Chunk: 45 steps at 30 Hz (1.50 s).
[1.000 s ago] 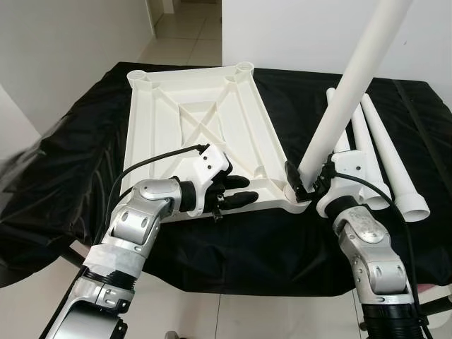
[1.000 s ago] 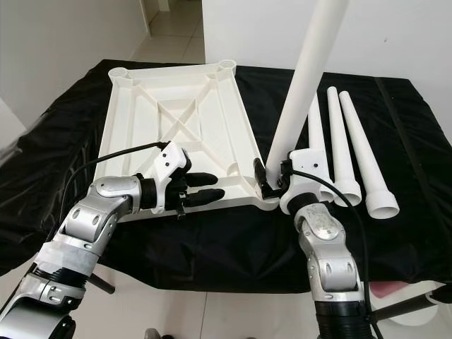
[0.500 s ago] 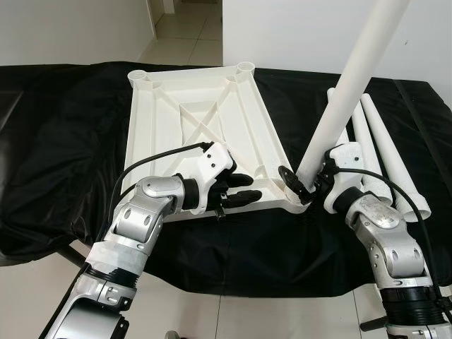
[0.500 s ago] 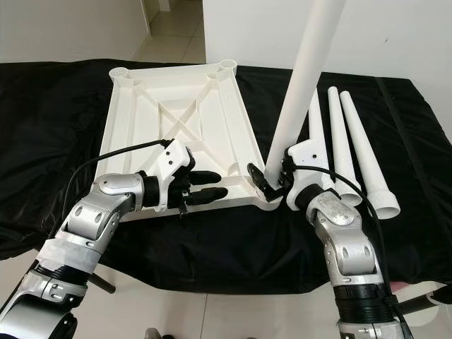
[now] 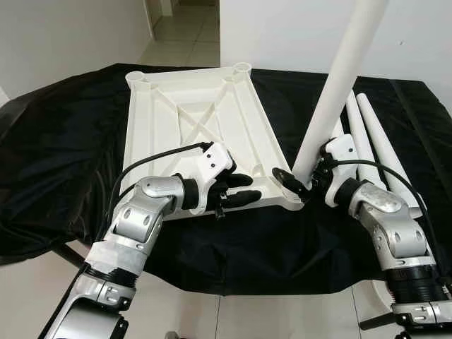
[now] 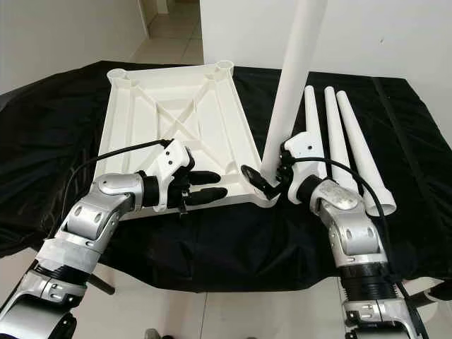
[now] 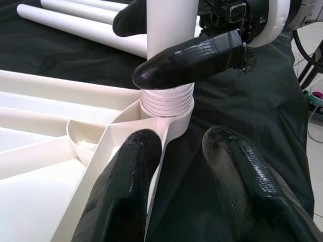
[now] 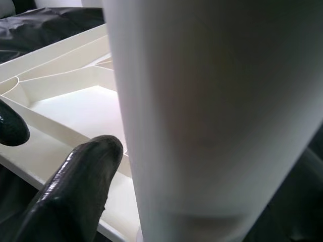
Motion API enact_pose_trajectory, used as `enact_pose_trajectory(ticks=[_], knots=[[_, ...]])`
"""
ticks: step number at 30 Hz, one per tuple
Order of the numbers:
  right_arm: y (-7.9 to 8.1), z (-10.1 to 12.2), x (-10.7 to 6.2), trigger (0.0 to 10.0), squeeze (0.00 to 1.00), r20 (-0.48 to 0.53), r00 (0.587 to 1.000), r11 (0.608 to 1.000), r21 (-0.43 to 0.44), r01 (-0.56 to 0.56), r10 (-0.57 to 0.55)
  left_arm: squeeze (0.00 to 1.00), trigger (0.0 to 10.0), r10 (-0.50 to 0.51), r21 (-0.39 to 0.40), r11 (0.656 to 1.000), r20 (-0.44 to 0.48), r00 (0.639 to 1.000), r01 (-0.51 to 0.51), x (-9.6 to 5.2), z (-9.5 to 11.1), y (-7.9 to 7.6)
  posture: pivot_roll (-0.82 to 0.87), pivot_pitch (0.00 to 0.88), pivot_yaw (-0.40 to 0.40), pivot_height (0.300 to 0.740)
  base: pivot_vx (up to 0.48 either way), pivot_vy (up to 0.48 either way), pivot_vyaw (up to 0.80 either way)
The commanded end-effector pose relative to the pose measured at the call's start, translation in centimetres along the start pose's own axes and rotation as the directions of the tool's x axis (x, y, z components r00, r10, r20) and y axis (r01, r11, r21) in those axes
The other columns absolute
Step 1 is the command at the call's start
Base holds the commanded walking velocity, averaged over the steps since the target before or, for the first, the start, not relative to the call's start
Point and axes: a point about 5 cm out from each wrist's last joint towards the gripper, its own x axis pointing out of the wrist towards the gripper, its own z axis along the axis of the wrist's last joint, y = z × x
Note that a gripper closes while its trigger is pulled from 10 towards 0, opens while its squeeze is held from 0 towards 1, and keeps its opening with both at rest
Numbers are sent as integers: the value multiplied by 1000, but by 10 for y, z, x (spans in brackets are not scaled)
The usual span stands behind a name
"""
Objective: Building children table
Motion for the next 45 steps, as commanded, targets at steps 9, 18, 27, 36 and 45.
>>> enact_pose_trajectory(ticks=[9, 18, 27, 36, 45], knots=[[9, -6, 4, 0, 0, -5, 998, 997, 27, -70, 70, 0, 10000, 65, 15, 998, -9, 998, -65, -2, 2, 5, -98, 126, 77, 740, 0, 0, 0], [11, -23, 1, 0, 0, -45, 999, 995, 96, 21, -17, 0, 10000, 64, 14, 998, -10, 998, -64, -1, 2, 5, -96, 127, 76, 740, 0, 0, 0], [23, -51, -1, 0, 0, -163, 968, 971, 109, 212, -193, 0, 10000, 69, 12, 998, -18, 997, -69, -1, 1, 8, -98, 129, 78, 740, 0, 0, 0], [26, -61, -4, 0, 0, -221, 896, 910, 70, 408, -384, 0, 10000, 72, 9, 997, -23, 997, -72, -2, 0, 8, -98, 129, 78, 740, 0, 0, 0], [39, -72, -9, 0, 0, -349, 678, 697, 92, 712, -647, 0, 10000, 76, 4, 997, -32, 997, -75, -4, -3, 9, -100, 129, 76, 740, 0, 0, 0]])
